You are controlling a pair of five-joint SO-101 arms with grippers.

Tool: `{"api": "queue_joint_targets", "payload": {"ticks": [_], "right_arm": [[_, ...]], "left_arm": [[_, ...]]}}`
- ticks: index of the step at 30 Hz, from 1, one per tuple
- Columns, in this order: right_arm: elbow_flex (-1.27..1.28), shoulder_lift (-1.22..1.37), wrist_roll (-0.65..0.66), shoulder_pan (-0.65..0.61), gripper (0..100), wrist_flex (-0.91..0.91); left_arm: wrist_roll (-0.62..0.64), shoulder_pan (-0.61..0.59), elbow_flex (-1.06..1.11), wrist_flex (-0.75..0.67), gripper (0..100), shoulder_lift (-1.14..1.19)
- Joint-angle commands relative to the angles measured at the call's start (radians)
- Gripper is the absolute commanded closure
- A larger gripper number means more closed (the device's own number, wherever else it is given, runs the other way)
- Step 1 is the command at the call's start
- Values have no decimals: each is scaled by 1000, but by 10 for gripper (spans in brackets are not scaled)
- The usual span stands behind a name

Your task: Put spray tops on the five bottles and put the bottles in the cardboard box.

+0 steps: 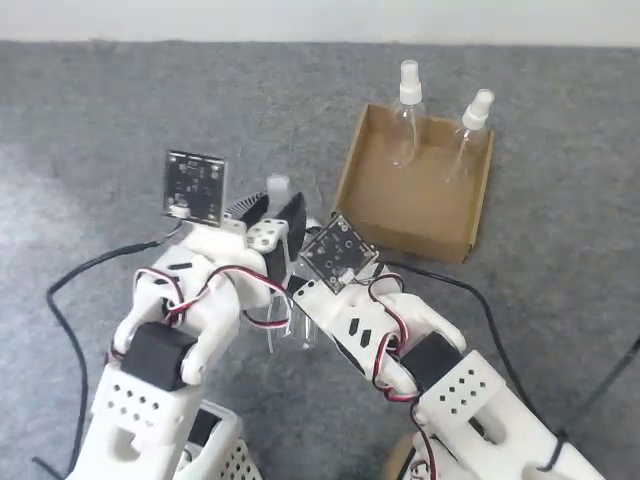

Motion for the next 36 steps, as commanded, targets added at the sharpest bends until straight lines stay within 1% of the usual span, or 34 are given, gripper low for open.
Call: {"api": "queue_joint_targets", "payload": {"ticks": [1, 5, 9, 12, 16, 20, 25, 33, 36], "right_arm": [[-5, -41, -12, 4, 993, -31], [26, -42, -12, -1, 993, -18], [38, -42, -15, 5, 993, -67], [66, -42, -20, 18, 993, -160], [135, -42, -20, 54, 993, -348], [173, -44, -20, 74, 993, -453], [175, -44, -20, 102, 993, -467], [176, -44, -20, 104, 993, -460], [176, -44, -20, 104, 993, -460]], "left_arm": [[-18, 14, 8, 3, 990, -5], [-49, 14, 42, 5, 990, -6], [-49, 21, 74, 0, 990, -6], [-49, 17, 74, 2, 990, -6], [-49, 21, 87, 2, 990, -6], [-49, 21, 91, 2, 990, -6], [-49, 23, 88, 5, 990, -6], [-49, 23, 91, 6, 987, -6], [-49, 23, 91, 6, 942, -3]]}}
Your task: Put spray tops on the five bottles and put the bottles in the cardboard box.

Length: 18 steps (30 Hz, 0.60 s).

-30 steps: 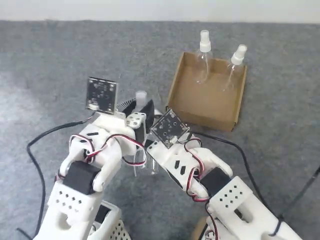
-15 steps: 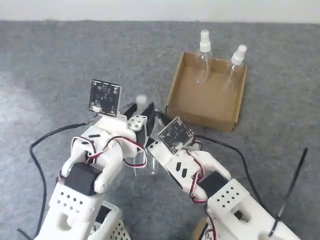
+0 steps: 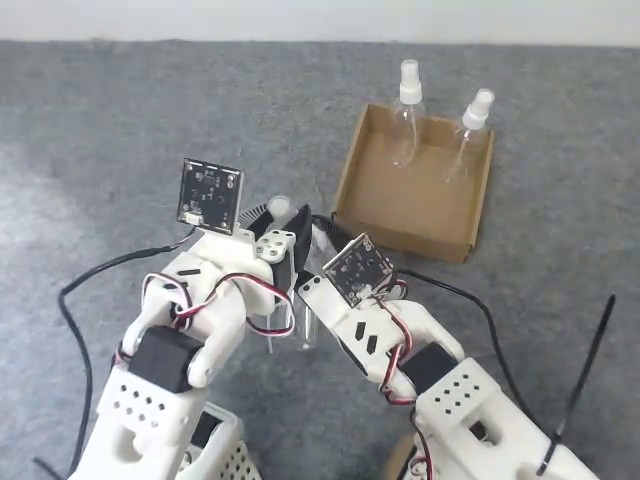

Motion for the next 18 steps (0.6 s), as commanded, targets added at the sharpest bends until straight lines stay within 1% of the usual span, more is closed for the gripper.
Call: {"api": "queue_joint_targets", "payload": {"ticks": [1, 6, 12, 15, 18], "right_arm": [[-29, -41, -11, 53, 993, -39], [-3, -41, -11, 51, 993, -48], [-3, -39, -11, 51, 993, -48], [-2, -38, -11, 50, 993, -47], [-2, -31, -11, 48, 993, -47]], "left_arm": [[-14, 2, 8, 17, 919, 11], [-14, -5, -2, 11, 835, 6], [-15, -14, -85, 14, 750, 6], [-11, -63, -117, 11, 708, 6], [-8, -114, -159, 11, 686, 6]]}}
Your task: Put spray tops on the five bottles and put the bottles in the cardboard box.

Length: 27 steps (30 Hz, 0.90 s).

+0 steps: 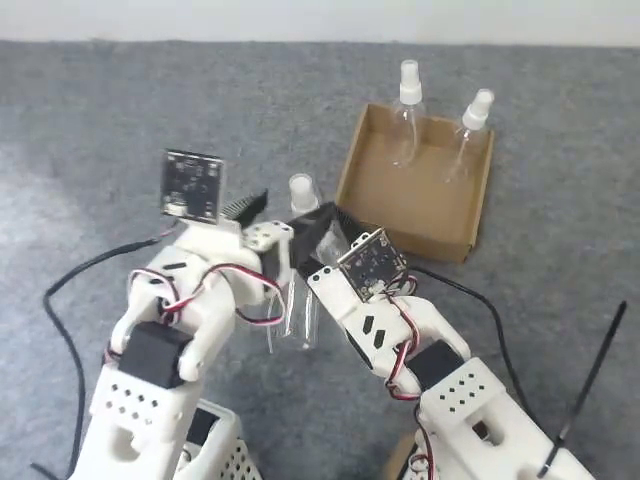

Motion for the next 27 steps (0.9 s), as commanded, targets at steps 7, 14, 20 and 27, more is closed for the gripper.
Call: {"api": "queue_joint_targets", "payload": {"ticks": [7, 14, 20, 27], "right_arm": [[-11, -24, -9, 12, 993, -21], [2, -30, -9, 8, 993, -22], [3, -31, -8, 8, 993, -22], [5, -31, -8, 12, 993, -22]], "left_arm": [[3, -68, -196, 28, 686, -8], [3, -172, -88, -126, 687, 3], [-2, -172, 10, -201, 687, 3], [-49, -172, 79, -201, 687, -5]]}}
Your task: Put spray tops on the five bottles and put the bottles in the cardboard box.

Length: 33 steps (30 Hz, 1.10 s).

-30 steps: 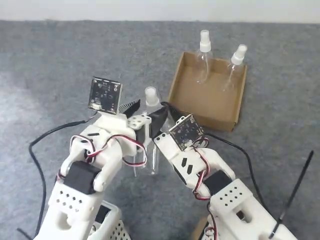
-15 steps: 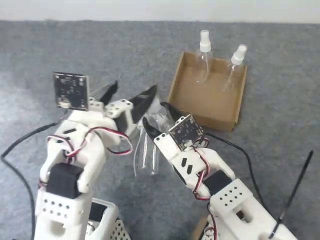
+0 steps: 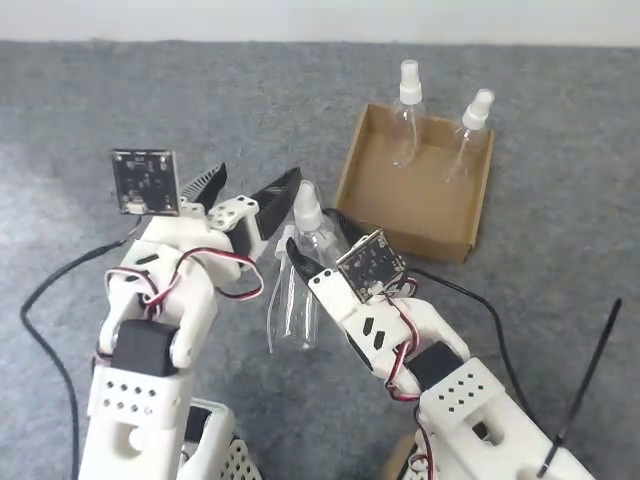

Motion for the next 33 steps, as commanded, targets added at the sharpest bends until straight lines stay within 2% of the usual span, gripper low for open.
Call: {"api": "queue_joint_targets", "payload": {"ticks": [1, 8, 13, 19, 22, 27, 33], "right_arm": [[-12, -31, -8, 15, 993, -22], [-15, -31, -8, 21, 993, -15], [-25, -33, -8, 74, 993, -15], [-127, -31, -9, 174, 993, 87], [-215, -21, -9, 200, 993, 147], [-402, -13, -9, 202, 993, 259], [-643, 151, -9, 199, 993, 360]], "left_arm": [[-52, -5, 22, -32, 687, -5], [-55, -12, 42, -31, 688, -5], [-55, -18, 2, -28, 688, -6], [-55, -212, -228, 209, 688, -8], [-60, -239, -248, 310, 688, -8], [-167, -123, -107, 327, 688, -6], [-204, 57, 10, 304, 688, -8]]}}
